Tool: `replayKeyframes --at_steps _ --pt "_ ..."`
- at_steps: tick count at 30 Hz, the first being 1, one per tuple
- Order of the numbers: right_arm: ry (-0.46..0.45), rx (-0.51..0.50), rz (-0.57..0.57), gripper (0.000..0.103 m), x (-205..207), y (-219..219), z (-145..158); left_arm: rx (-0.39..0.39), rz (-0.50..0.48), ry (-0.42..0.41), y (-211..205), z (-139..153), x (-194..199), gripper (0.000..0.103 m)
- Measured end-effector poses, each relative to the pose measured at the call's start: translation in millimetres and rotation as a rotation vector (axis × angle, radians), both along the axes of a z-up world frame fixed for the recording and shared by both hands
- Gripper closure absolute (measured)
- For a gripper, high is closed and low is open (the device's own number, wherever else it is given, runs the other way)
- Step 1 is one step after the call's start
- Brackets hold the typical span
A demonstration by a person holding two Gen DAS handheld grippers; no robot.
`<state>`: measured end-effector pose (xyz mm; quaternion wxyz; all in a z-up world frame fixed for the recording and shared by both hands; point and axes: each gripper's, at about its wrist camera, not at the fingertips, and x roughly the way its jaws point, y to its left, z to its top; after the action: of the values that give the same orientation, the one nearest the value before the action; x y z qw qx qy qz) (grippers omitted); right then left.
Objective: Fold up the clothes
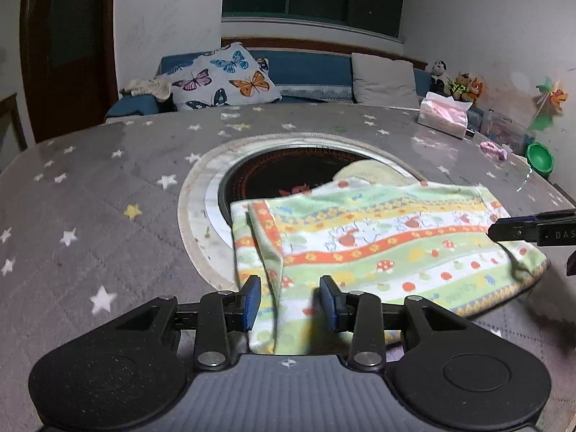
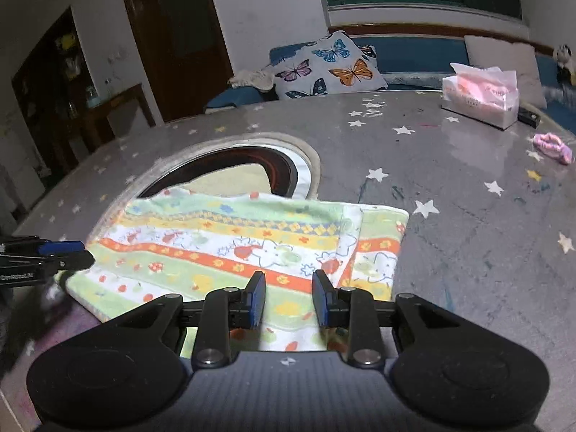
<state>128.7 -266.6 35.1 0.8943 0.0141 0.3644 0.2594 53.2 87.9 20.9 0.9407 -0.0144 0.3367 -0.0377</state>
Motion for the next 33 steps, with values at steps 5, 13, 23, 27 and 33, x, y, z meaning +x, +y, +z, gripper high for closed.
replayKeyframes --at_steps 5,13,23,27,33 --pt "-0.028 -0.007 -0.003 0.074 10 3 8 0.005 -0.027 -0.023 -4 12 25 0.068" --pt "-0.024 -0.011 -0.021 0.076 50 15 0 0.044 -0.031 0.015 -11 1 73 0.076" --pt "-0.030 -0.008 -0.021 0.080 55 19 3 0.018 -0.052 0.012 -14 6 83 0.078" --pt "-0.033 -0.007 0.007 0.080 58 31 4 0.011 -0.103 0.002 -35 9 99 0.077" --pt "-0.024 -0.030 -0.001 0.080 63 39 -5 0.031 -0.108 0.045 -47 -9 119 0.077"
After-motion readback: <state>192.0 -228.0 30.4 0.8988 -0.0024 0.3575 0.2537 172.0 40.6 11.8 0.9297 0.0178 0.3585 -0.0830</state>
